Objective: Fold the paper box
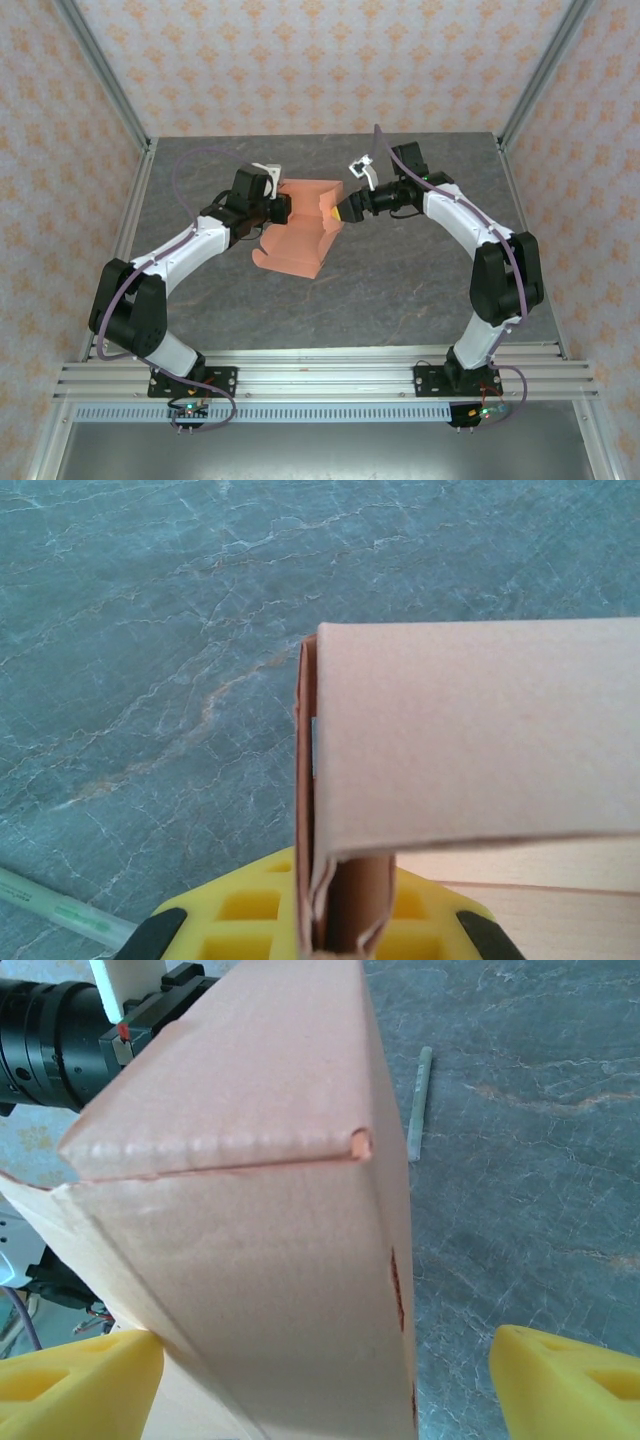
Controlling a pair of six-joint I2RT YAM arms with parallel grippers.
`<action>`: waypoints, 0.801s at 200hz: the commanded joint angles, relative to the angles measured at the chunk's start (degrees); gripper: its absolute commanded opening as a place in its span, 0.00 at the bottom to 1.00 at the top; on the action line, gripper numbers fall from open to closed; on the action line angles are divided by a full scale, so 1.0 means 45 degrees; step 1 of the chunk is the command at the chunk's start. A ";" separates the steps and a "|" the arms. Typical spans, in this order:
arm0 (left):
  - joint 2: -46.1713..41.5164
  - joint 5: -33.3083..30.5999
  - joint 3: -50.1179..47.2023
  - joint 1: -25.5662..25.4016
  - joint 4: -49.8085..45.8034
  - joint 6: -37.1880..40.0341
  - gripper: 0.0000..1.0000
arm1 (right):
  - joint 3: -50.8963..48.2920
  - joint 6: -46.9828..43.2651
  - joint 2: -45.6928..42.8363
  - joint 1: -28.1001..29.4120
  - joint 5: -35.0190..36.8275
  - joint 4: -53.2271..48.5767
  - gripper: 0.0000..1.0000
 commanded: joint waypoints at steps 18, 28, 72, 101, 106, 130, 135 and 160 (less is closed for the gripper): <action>0.0103 0.0600 0.0486 -0.0499 -0.0313 0.0382 0.00 | 0.0087 -0.0294 -0.0394 0.0167 0.0005 -0.0019 0.88; 0.0116 0.0483 0.0497 -0.0488 -0.0382 0.0382 0.00 | -0.0050 -0.0212 -0.0514 0.0086 0.0021 0.0075 0.89; 0.0204 -0.0517 0.0728 -0.0486 -0.0967 0.0162 0.00 | -0.1078 0.1518 -0.1701 -0.0431 0.2890 0.0645 0.89; 0.0252 -0.1535 0.0869 -0.0481 -0.1428 -0.0220 0.00 | -0.2528 0.3814 -0.3398 -0.0625 0.5283 0.1099 0.90; 0.0253 -0.1606 0.0873 -0.0476 -0.1452 -0.0275 0.00 | -0.2830 0.4282 -0.3675 -0.0617 0.5703 0.1214 0.90; 0.0364 -0.1750 0.0948 -0.0486 -0.1441 -0.0554 0.00 | -0.4248 0.6387 -0.5080 -0.0074 0.6978 0.1541 0.90; 0.0384 -0.1751 0.0967 -0.0483 -0.1439 -0.0615 0.00 | -0.4460 0.6636 -0.5356 0.0161 0.7376 0.1498 0.91; 0.0535 -0.1792 0.1077 -0.0486 -0.1468 -0.0715 0.00 | -0.5677 0.8496 -0.6472 0.1367 0.8483 0.2560 0.90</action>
